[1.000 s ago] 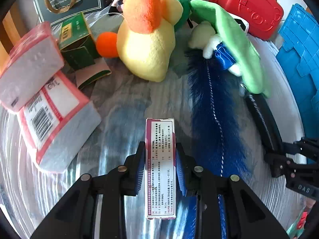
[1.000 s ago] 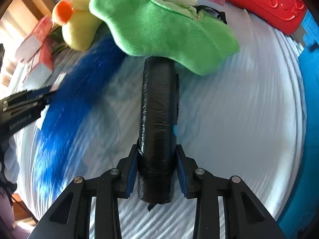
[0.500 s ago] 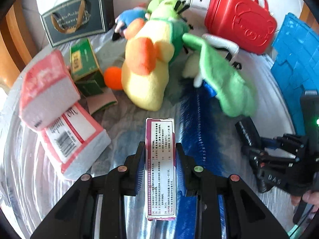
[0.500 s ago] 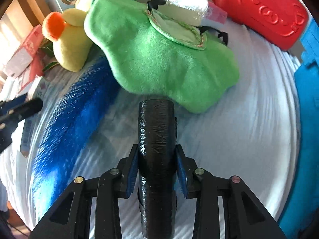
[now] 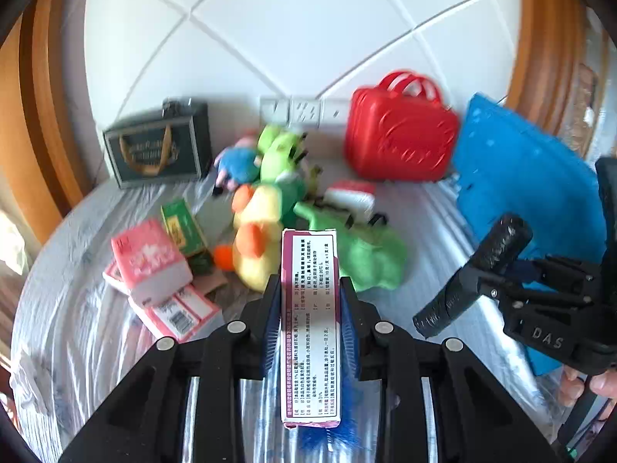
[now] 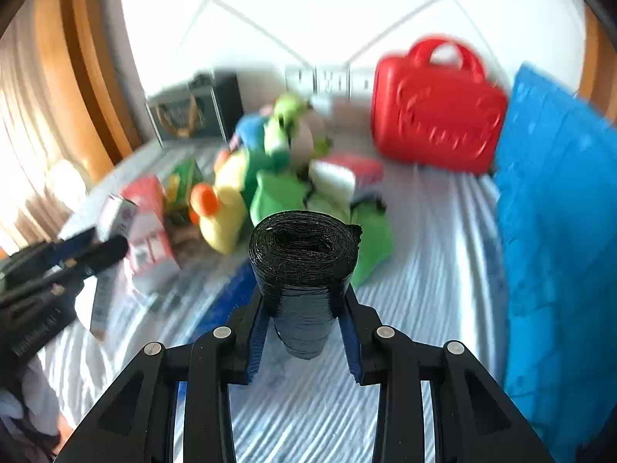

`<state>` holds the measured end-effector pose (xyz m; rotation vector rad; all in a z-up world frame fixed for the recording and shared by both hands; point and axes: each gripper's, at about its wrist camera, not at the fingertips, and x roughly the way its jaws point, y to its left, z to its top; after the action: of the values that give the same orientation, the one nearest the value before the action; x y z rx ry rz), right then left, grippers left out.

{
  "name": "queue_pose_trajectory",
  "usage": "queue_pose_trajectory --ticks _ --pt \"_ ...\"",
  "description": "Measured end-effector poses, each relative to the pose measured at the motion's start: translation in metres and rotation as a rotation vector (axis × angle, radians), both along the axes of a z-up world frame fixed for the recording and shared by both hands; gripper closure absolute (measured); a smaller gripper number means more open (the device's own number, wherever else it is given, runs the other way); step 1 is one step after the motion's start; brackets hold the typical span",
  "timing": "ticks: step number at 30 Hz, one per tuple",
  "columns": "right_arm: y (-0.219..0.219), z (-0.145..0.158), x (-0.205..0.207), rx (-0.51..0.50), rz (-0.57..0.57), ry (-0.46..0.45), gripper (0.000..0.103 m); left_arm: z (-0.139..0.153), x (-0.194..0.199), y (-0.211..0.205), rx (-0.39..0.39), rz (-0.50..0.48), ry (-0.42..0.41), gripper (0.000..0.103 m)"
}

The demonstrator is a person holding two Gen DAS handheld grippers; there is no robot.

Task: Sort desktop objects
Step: 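Carry both items over the blue crate and open both grippers to drop them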

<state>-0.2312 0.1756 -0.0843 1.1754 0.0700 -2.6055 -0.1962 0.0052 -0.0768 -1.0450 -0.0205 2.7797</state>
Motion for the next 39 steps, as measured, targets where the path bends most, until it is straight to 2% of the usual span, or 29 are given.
queue_pose_trajectory --ticks 1,5,12,19,25,28,31,33,39 --pt "0.000 0.018 0.013 -0.002 -0.006 0.032 0.069 0.007 0.005 0.001 0.002 -0.009 0.014 0.075" --pt "0.005 0.058 0.040 -0.011 -0.036 0.109 0.069 0.033 0.024 0.015 0.009 -0.059 0.086 0.075" --pt "0.024 0.108 0.084 0.034 -0.147 0.238 0.069 0.065 0.047 0.052 0.038 -0.161 0.178 0.075" --pt "0.091 0.152 0.122 0.015 -0.241 0.368 0.069 0.098 0.066 0.116 0.023 -0.219 0.259 0.075" --pt "0.182 0.186 0.149 0.013 -0.307 0.462 0.069 0.135 0.081 0.209 0.043 -0.272 0.344 0.075" --pt "0.235 0.196 0.159 0.036 -0.355 0.493 0.069 0.151 0.088 0.265 0.047 -0.303 0.377 0.075" --pt "0.282 0.194 0.160 0.070 -0.401 0.490 0.069 0.157 0.089 0.318 0.056 -0.327 0.368 0.075" --pt "0.311 0.187 0.159 0.085 -0.423 0.467 0.069 0.155 0.089 0.352 0.055 -0.345 0.337 0.075" --pt "0.386 0.146 0.148 0.107 -0.451 0.325 0.069 0.128 0.086 0.438 0.000 -0.385 0.175 0.075"
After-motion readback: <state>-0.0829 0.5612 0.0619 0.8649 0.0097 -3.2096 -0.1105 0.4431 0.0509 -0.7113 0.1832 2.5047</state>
